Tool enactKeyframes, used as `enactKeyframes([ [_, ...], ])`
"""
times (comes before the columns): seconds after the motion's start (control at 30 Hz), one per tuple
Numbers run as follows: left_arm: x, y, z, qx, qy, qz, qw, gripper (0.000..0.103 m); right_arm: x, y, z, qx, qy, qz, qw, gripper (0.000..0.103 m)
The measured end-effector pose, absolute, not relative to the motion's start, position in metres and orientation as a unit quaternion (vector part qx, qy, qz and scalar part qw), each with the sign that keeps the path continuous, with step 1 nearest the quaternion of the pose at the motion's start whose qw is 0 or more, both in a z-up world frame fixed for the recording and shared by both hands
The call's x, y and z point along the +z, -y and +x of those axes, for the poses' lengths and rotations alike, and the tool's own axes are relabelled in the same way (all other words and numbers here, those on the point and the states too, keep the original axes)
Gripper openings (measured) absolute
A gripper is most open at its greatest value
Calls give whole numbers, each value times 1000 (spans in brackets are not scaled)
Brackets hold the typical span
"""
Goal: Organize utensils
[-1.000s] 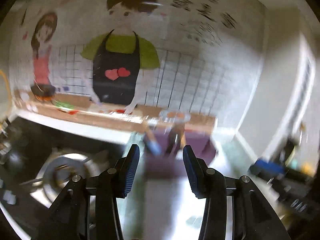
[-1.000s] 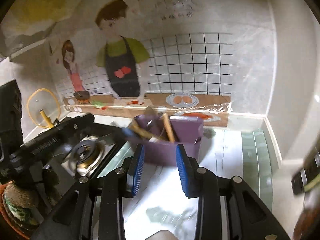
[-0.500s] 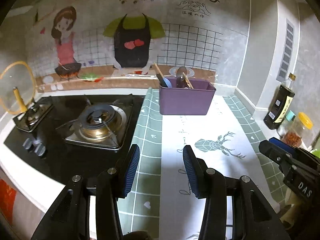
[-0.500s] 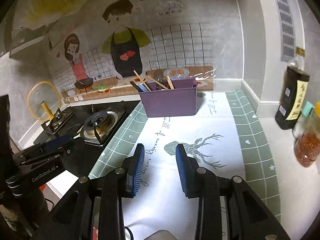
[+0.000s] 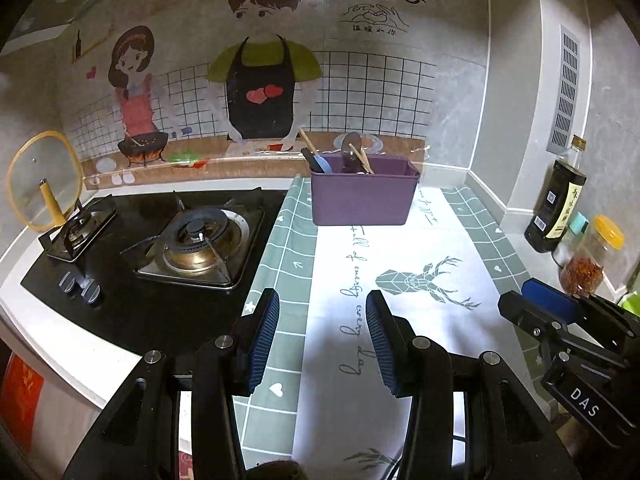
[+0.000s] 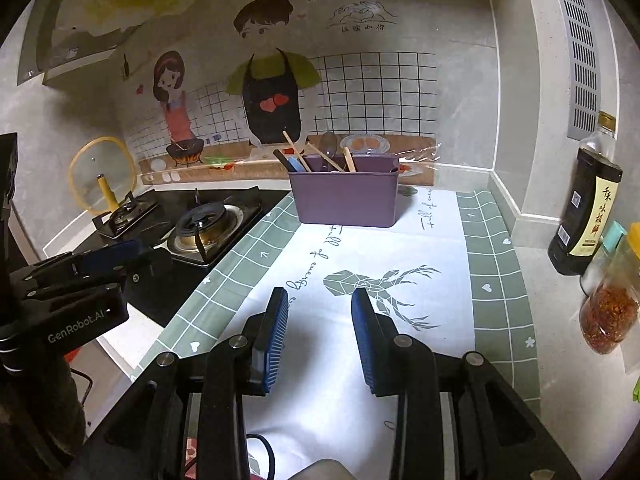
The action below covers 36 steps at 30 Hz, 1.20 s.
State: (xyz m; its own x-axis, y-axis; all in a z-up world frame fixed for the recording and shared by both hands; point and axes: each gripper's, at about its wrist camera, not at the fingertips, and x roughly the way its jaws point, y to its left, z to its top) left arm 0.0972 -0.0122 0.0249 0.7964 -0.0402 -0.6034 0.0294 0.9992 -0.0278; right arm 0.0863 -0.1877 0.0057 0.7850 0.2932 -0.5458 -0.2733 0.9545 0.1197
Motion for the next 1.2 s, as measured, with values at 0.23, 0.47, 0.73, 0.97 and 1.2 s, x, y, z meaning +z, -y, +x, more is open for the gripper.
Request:
enactKeyframes([
  [0.23,20,12,97,-20,-330,-17,944,46,5,187,86,149,-292,16,944,31],
  [0.47,18,15,99,-26,-333,-18,942,46,5,191,89,149,-294,16,944,31],
  [0.73,18,18,100,-31,-335,-20,942,46,5,194,89,148,-293,16,944,31],
  [0.97,17,21,99,-35,-337,-19,941,46,2,203,90,145,-295,20,944,31],
  [1.2,18,22,99,-35,-337,-18,941,46,2,204,90,145,-295,21,944,31],
])
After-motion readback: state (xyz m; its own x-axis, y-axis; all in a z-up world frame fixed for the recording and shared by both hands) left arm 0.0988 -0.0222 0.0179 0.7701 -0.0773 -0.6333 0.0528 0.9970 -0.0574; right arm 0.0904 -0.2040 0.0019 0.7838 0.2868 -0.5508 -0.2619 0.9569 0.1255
